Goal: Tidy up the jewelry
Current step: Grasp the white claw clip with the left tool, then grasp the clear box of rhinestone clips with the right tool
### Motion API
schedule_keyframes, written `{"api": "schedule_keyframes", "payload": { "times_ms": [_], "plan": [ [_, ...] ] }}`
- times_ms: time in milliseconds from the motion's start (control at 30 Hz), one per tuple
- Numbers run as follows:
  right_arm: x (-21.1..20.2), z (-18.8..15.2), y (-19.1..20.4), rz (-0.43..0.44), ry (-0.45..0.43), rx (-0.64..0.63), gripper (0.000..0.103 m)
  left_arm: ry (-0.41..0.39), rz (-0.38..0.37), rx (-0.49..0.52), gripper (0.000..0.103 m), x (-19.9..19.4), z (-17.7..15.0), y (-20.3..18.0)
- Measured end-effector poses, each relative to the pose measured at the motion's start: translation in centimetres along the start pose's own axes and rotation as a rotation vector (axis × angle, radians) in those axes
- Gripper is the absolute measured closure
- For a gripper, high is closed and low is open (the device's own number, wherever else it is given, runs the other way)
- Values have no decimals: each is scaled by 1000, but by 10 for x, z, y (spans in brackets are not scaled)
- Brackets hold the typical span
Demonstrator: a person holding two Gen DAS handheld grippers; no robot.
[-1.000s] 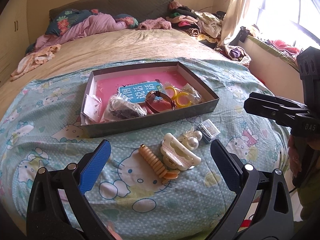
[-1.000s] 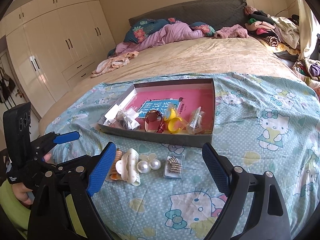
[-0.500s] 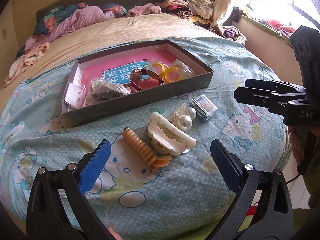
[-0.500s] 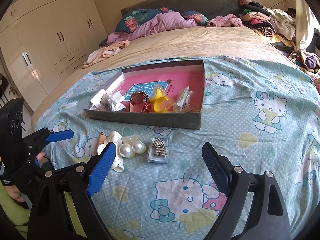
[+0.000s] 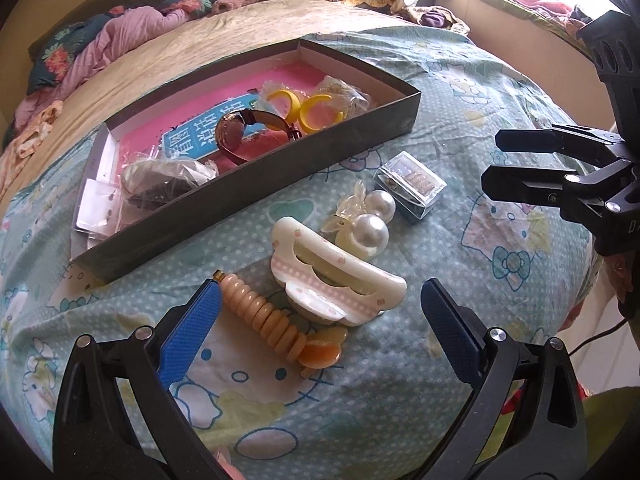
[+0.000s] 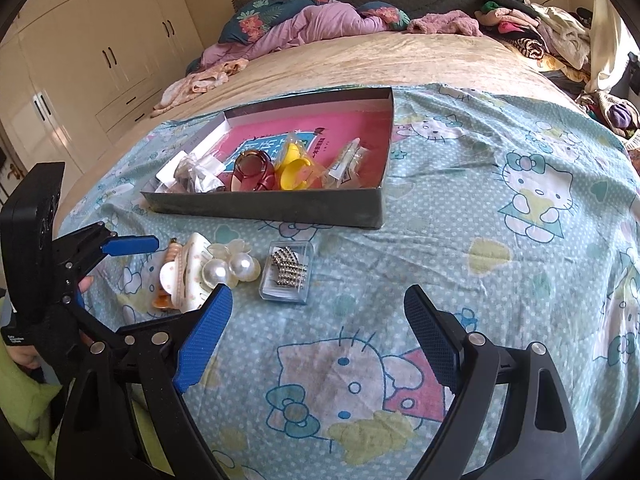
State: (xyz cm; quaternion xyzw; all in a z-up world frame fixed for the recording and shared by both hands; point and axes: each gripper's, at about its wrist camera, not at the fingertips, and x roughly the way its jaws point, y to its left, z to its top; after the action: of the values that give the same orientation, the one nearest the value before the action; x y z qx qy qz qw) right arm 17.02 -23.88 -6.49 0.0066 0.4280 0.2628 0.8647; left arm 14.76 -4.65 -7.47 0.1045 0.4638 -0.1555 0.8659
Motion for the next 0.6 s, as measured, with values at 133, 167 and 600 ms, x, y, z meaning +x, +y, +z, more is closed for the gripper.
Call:
{"api": "schedule_keyframes", "payload": {
  "times_ms": [133, 167, 600],
  "plan": [
    [6, -1, -1, 3, 16, -3, 19, 9, -11, 12, 10, 9, 2, 3],
    [8, -1, -1, 5, 21, -3, 20, 5, -23, 20, 10, 10, 3, 3],
    [39, 1, 10, 53, 92, -25, 43, -36, -92, 11, 39, 5, 2, 6]
  ]
}}
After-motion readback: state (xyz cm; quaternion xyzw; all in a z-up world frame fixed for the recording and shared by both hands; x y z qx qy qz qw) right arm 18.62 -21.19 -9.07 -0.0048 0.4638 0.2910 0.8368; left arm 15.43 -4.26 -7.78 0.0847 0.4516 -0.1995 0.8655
